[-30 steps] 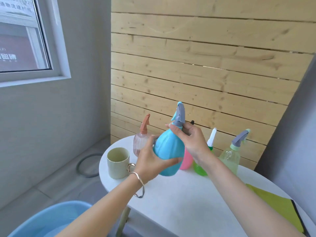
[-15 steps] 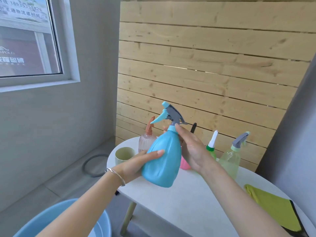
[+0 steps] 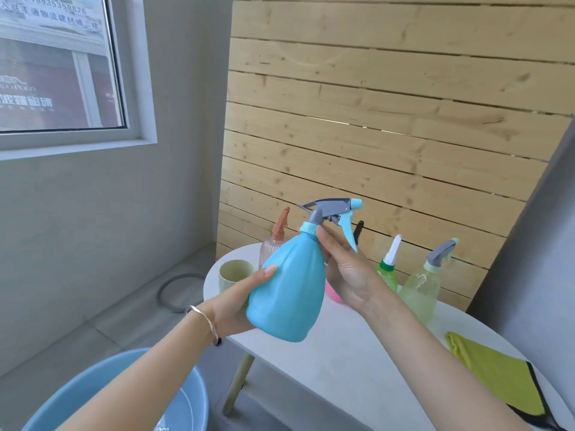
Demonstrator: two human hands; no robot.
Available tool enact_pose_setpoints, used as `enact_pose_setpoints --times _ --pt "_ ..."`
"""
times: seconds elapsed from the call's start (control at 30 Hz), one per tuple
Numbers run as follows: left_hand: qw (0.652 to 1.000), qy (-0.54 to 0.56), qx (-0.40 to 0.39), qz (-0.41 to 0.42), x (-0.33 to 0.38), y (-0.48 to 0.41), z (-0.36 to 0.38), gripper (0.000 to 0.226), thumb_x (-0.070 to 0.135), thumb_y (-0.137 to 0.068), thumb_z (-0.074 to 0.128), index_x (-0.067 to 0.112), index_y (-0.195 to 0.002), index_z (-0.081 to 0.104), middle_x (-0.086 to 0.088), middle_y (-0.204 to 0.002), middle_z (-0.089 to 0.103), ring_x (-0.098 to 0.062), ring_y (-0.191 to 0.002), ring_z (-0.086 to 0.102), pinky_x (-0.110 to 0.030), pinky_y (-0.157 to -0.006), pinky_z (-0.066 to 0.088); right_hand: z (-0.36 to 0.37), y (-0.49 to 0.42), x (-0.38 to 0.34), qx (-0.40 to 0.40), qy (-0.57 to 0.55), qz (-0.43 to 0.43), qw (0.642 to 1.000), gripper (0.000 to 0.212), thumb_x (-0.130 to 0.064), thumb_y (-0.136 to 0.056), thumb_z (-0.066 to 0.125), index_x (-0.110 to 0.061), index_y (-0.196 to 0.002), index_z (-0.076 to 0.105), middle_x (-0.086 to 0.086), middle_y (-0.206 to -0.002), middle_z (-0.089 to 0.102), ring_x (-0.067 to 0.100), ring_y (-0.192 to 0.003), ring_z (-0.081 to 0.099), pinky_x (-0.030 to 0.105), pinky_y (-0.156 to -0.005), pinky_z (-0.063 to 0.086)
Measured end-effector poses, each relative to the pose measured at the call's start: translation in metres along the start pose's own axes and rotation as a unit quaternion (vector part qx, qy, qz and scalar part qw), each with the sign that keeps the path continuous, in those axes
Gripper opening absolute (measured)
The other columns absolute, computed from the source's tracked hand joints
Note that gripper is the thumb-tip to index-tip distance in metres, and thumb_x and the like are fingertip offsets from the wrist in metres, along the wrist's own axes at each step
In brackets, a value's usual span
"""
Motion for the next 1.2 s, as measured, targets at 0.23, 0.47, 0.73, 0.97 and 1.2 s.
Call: enact_pose_setpoints --times 0.23,0.47,0.73,0.97,1.2 --pt "0.995 0.066 -0.054 -0.051 -0.011 0.002 0.001 0.066 0.061 -0.071 0.071 0.013 -0.117 0.067 -0.021 -0.122 0.062 -0.037 -0.107 0.061 -0.050 -0.094 0.048 -0.011 -0.012 -0.024 0.066 -0.127 -0.089 0.986 0.034 -0.033 -0.073 0.065 -0.017 -0.103 0.063 -0.004 -0.098 0.072 0.009 -0.093 0.068 0.029 -0.092 0.051" --pt "0.976 -0.204 0.057 -0.045 -0.022 0.002 -0.026 0.068 0.038 -0.064 0.080 0.019 -0.124 0.054 0.002 -0.106 0.072 -0.015 -0.096 0.069 -0.026 -0.078 0.055 -0.051 -0.012 -0.081 0.163 -0.017 -0.259 0.952 0.015 -0.018 -0.086 0.065 -0.020 -0.100 0.063 -0.009 -0.097 0.068 0.014 -0.099 0.067 0.026 -0.095 0.049" --pt "0.963 -0.230 0.138 0.009 -0.043 -0.014 -0.043 0.088 0.050 -0.050 0.089 0.026 -0.127 0.052 -0.004 -0.123 0.063 -0.021 -0.108 0.065 -0.043 -0.097 0.051 -0.112 -0.017 0.010 0.188 0.573 -0.044 0.796 0.027 -0.016 -0.077 0.076 -0.018 -0.104 0.070 -0.001 -0.095 0.071 0.016 -0.084 0.064 0.017 -0.068 0.047" --pt "0.963 -0.223 0.151 0.016 -0.059 -0.008 -0.056 0.079 0.046 -0.055 0.084 0.033 -0.127 0.052 0.000 -0.117 0.068 -0.019 -0.107 0.066 -0.034 -0.085 0.055 -0.159 0.007 0.113 0.146 0.693 0.054 0.704 0.029 -0.021 -0.077 0.073 -0.022 -0.106 0.070 0.000 -0.110 0.064 0.017 -0.101 0.061 0.028 -0.080 0.044" --pt "0.963 -0.205 0.173 0.012 -0.072 -0.007 -0.069 0.086 0.044 -0.052 0.088 0.030 -0.128 0.050 -0.002 -0.118 0.067 -0.022 -0.108 0.065 -0.045 -0.095 0.052 -0.158 0.003 0.122 0.140 0.730 0.023 0.669 0.027 -0.027 -0.077 0.074 -0.024 -0.104 0.070 -0.003 -0.107 0.066 0.018 -0.102 0.059 0.031 -0.085 0.040"
Point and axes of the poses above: each hand's wrist, its own y-axis away from the middle knuckle, its own z-axis out of the palm, x = y × z, the point moved 3 cm from there along -y, towards the middle knuckle
